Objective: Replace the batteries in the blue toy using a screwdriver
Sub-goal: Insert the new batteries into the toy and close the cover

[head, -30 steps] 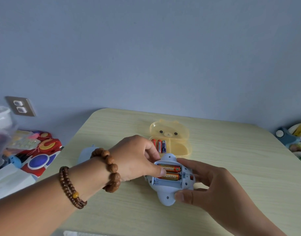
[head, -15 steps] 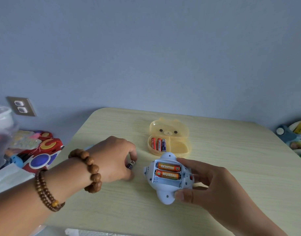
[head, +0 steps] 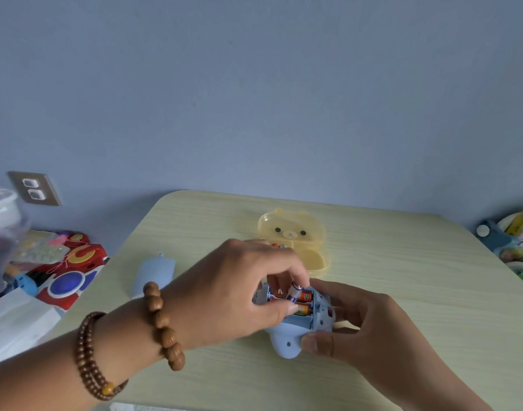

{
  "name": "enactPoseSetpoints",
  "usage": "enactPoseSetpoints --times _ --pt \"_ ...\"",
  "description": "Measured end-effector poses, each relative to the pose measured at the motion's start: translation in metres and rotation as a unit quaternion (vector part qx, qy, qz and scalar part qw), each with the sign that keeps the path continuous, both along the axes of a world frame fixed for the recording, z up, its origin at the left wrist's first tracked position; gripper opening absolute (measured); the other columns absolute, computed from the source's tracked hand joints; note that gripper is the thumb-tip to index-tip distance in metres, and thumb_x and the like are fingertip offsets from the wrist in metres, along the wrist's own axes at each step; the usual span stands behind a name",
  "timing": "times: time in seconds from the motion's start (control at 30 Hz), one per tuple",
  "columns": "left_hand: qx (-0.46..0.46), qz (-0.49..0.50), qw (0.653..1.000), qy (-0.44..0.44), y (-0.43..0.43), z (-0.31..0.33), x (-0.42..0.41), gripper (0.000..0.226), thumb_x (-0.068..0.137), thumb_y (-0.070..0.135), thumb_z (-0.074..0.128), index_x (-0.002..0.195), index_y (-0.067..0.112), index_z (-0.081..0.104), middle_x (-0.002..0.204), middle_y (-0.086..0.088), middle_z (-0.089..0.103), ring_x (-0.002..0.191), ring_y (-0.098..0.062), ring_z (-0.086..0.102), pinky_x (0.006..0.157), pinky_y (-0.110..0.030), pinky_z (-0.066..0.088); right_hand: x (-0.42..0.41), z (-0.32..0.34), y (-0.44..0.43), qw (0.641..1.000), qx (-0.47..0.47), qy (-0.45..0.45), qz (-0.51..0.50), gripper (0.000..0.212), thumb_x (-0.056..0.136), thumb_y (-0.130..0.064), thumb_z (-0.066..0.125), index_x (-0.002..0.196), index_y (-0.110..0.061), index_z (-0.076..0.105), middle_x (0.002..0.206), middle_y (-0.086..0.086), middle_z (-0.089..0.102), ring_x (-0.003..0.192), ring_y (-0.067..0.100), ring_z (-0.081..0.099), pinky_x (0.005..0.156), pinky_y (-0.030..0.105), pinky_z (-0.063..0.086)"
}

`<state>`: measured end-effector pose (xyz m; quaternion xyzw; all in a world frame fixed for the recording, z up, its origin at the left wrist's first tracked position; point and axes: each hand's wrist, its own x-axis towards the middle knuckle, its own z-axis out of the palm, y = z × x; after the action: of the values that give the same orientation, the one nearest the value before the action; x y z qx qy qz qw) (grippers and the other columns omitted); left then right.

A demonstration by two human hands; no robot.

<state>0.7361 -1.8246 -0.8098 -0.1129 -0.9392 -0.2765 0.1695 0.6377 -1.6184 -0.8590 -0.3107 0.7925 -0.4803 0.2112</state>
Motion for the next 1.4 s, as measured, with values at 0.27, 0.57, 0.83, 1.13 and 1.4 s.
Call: enactPoseSetpoints --times 0.27,0.57,0.83,1.13,1.4 --pt "-0.051 -0.012 0.999 -0.009 0.004 -0.009 -0.003 0.02 0.08 0.03 0.078 0.097 0.032 0.069 0.082 0.024 0.051 0.08 0.014 0.046 0.069 -0.002 0.033 0.0 0.001 0.0 1.0 -0.006 0.003 0.006 0.065 0.063 -0.014 0.093 0.116 -0.043 0.07 0.101 -0.008 0.079 0.096 0.013 0.073 0.088 0.037 0.06" --pt "-0.044 -0.028 0.998 -0.043 0.006 -0.011 -0.006 0.015 0.087 0.039 0.068 0.101 0.036 0.072 0.089 0.014 0.062 0.088 -0.006 0.055 0.076 -0.03 0.049 0.0 0.004 -0.001 1.0 -0.006 0.002 0.014 0.065 0.062 -0.011 0.092 0.114 -0.044 0.07 0.1 -0.009 0.079 0.096 0.011 0.074 0.088 0.036 0.061" --pt "-0.048 -0.005 0.998 -0.039 0.017 -0.013 -0.006 0.011 0.086 0.036 0.072 0.097 0.034 0.072 0.086 0.018 0.063 0.084 0.001 0.055 0.075 -0.03 0.052 0.0 0.007 -0.001 1.0 -0.017 -0.008 0.023 0.062 0.064 -0.008 0.091 0.112 -0.042 0.072 0.1 -0.004 0.079 0.097 0.016 0.074 0.088 0.039 0.061" --pt "-0.022 0.074 0.995 -0.059 0.026 -0.01 -0.002 0.005 0.078 0.031 0.073 0.079 0.027 0.074 0.078 0.013 0.063 0.074 -0.002 0.057 0.062 -0.019 0.048 0.002 0.006 -0.002 1.0 -0.006 -0.002 0.018 0.063 0.064 -0.015 0.092 0.117 -0.04 0.07 0.102 -0.003 0.079 0.096 0.015 0.074 0.089 0.04 0.06" --pt "-0.033 0.072 0.992 -0.098 0.021 -0.01 0.002 0.028 0.077 0.051 0.075 0.095 0.032 0.066 0.096 0.018 0.052 0.089 0.004 0.049 0.074 -0.011 0.04 0.002 0.007 -0.002 1.0 -0.003 0.0 0.012 0.064 0.062 -0.023 0.093 0.118 -0.041 0.069 0.103 -0.007 0.078 0.097 0.014 0.073 0.089 0.04 0.06"
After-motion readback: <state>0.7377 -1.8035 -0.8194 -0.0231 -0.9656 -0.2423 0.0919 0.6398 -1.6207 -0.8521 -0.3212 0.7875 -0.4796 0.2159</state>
